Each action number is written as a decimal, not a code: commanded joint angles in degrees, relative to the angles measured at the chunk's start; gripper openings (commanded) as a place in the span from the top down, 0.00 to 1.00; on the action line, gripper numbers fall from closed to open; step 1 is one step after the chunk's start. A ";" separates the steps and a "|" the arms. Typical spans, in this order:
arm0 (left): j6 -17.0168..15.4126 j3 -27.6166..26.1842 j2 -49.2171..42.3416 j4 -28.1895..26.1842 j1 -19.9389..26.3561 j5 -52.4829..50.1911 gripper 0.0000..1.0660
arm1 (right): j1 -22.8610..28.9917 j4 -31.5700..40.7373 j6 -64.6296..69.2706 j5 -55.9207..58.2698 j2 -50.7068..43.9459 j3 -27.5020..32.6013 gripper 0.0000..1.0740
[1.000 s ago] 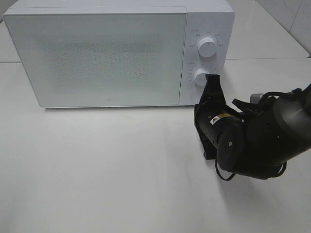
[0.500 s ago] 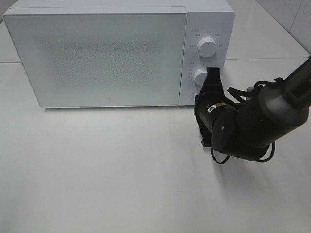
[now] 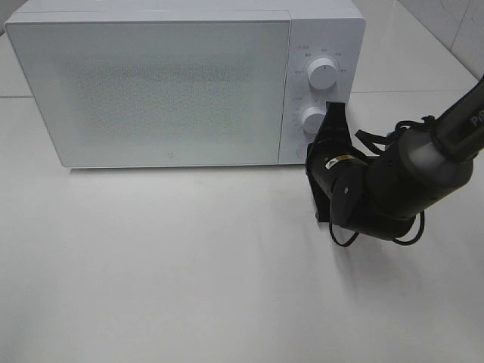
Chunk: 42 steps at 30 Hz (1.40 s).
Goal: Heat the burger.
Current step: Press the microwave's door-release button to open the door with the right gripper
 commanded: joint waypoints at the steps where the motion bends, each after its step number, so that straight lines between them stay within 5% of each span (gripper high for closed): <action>1: 0.00 0.23 -1.09 -0.17 -0.23 -0.11 0.18 | -0.23 -0.86 -0.23 0.52 0.97 -0.86 1.00; 42: 0.00 0.23 -1.09 -0.17 -0.23 -0.11 0.18 | -2.23 0.63 -1.60 -7.96 8.14 -13.35 1.00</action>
